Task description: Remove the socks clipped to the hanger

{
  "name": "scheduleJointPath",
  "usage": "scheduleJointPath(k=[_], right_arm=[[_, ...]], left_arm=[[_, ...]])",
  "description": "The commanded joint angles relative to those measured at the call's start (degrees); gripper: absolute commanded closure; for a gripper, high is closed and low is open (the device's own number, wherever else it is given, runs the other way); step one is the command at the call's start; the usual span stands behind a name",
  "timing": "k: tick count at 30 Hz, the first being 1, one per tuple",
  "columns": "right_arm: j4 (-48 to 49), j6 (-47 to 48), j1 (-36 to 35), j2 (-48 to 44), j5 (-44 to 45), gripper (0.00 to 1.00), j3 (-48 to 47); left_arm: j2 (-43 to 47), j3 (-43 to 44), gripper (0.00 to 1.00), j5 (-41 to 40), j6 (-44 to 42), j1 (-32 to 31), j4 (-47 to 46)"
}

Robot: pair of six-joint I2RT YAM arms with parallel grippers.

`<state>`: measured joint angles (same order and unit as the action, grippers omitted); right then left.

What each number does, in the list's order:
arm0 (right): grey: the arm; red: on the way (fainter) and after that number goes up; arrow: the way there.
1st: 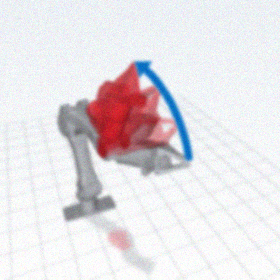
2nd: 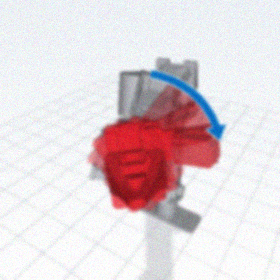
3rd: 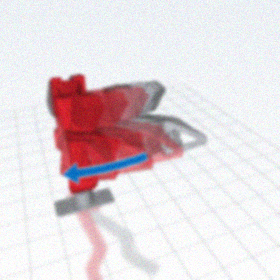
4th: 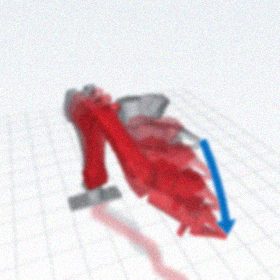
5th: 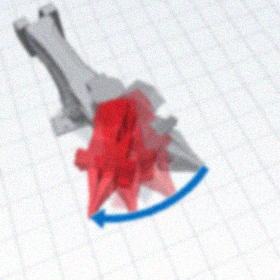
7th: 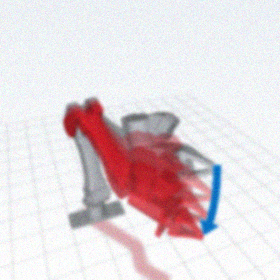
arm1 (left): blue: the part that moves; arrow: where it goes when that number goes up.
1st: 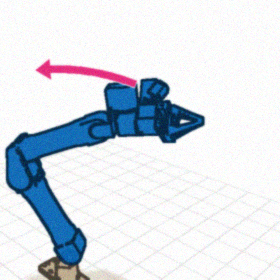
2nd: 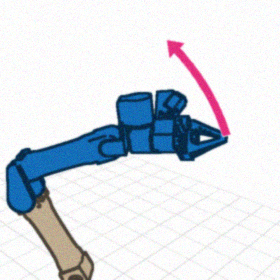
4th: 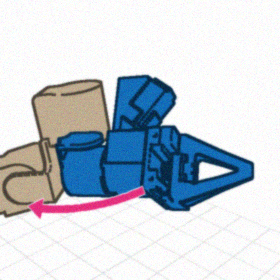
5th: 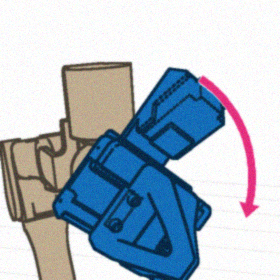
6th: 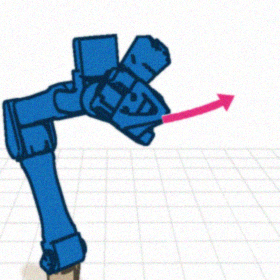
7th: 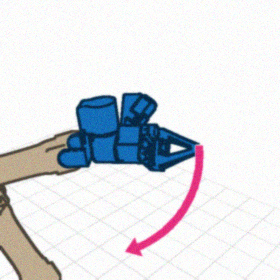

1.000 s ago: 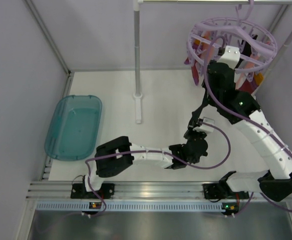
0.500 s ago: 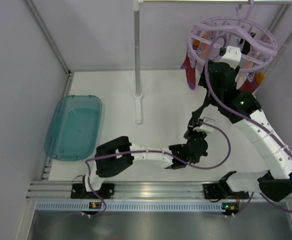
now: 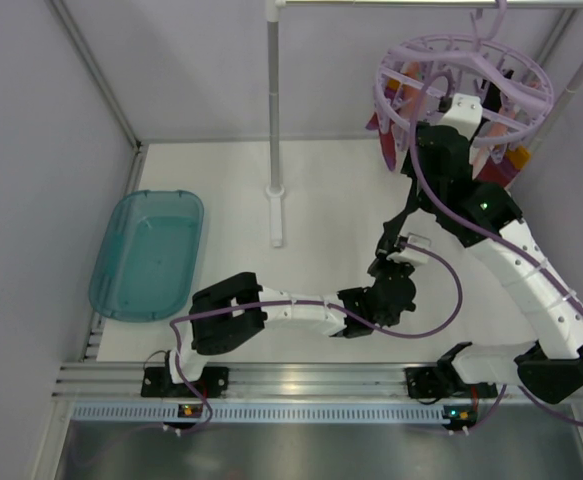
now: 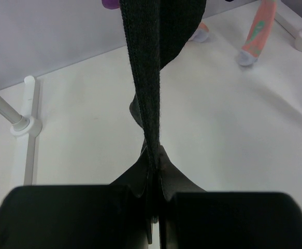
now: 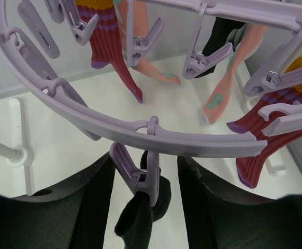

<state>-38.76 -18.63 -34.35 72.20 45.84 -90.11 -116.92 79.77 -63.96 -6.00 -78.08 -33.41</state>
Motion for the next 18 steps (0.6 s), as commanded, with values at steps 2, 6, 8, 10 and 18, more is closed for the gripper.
scheduleJointPath(k=[2, 6, 8, 10, 18], right_arm=[[-0.61, -0.97, 0.42, -2.33, 1.08, 0.52, -1.13], [-0.79, -0.7, 0.33, -2.33, 2.23, 0.55, -1.83], [-0.96, -0.35, 0.25, -1.89, 2.49, 0.62, -2.53], [-1.66, -0.26, -0.01, -1.37, 3.81, 0.63, -3.58], [-2.37, 0.18, -2.83, -1.54, 8.47, 0.61, -3.5]], left_arm=[[0.29, 1.71, 1.0, -0.81, -0.42, -0.05, -1.92], [0.29, 1.71, 1.0, -0.9, -0.33, -0.05, -1.92], [0.21, 1.62, 1.0, -0.72, -0.07, -0.05, -1.84], [0.12, 1.71, 1.0, -0.72, 0.2, -0.05, -1.92], [-0.15, 1.8, 1.0, -0.81, 0.11, -0.05, -1.84]])
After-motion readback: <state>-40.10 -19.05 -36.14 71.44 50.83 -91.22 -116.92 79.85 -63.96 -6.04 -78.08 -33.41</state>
